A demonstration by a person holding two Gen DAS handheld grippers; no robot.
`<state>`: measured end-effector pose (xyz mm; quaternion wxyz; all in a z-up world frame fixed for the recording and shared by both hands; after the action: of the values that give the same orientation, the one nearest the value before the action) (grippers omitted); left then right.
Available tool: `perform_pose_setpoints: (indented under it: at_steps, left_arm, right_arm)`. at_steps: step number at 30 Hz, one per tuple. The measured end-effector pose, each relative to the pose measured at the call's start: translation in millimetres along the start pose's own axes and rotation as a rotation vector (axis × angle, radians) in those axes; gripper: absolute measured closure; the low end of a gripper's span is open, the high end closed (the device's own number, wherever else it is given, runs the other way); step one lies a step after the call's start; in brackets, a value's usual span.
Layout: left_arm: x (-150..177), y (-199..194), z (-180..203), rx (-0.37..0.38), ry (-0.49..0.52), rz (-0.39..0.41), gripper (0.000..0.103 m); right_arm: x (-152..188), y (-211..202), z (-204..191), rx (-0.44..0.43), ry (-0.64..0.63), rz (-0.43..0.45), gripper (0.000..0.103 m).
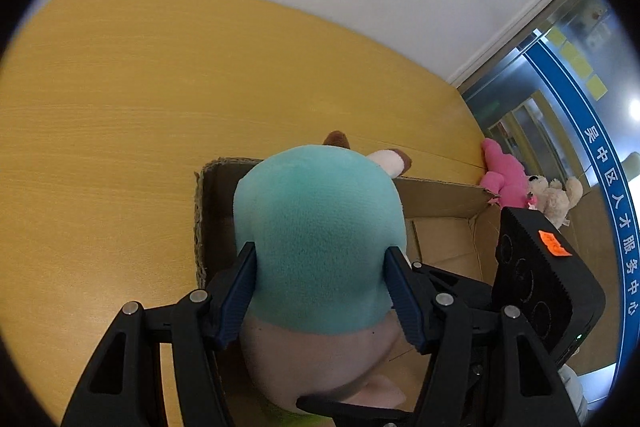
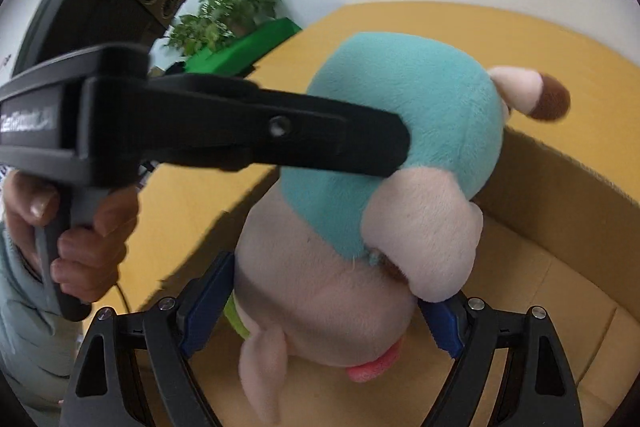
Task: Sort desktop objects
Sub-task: 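Lift the pig plush with both grippers and carry it into the cardboard box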
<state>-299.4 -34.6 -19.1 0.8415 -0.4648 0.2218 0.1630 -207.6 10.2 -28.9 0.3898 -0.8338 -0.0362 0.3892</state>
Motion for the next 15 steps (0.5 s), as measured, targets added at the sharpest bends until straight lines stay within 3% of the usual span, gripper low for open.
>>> perform_pose_setpoints:
  at_steps: [9, 15]
  left_arm:
    - [12.4, -13.3, -7.1, -0.076, -0.072, -0.075, 0.038]
    - [8.9, -18.4, -10.2, -0.106, -0.072, -0.056, 0.036]
  right_arm:
    - [34.8, -12.1, -29.4, -0.078, 0.038, -0.066, 0.019]
    - [44.2, -9.5, -24.4, -0.121, 0.116, -0.083, 0.017]
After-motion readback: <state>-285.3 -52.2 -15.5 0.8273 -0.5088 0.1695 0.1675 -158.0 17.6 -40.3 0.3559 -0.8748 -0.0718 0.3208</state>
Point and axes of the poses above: each gripper's, at about its wrist camera, not at the fingertips, and y roughly the way its jaws point, z to its right, x to its underside, the point moved 9 cm from there along y, roughly the way its jaws point, and after that the axes turned 6 degrees about z, right-handed, at the moved point
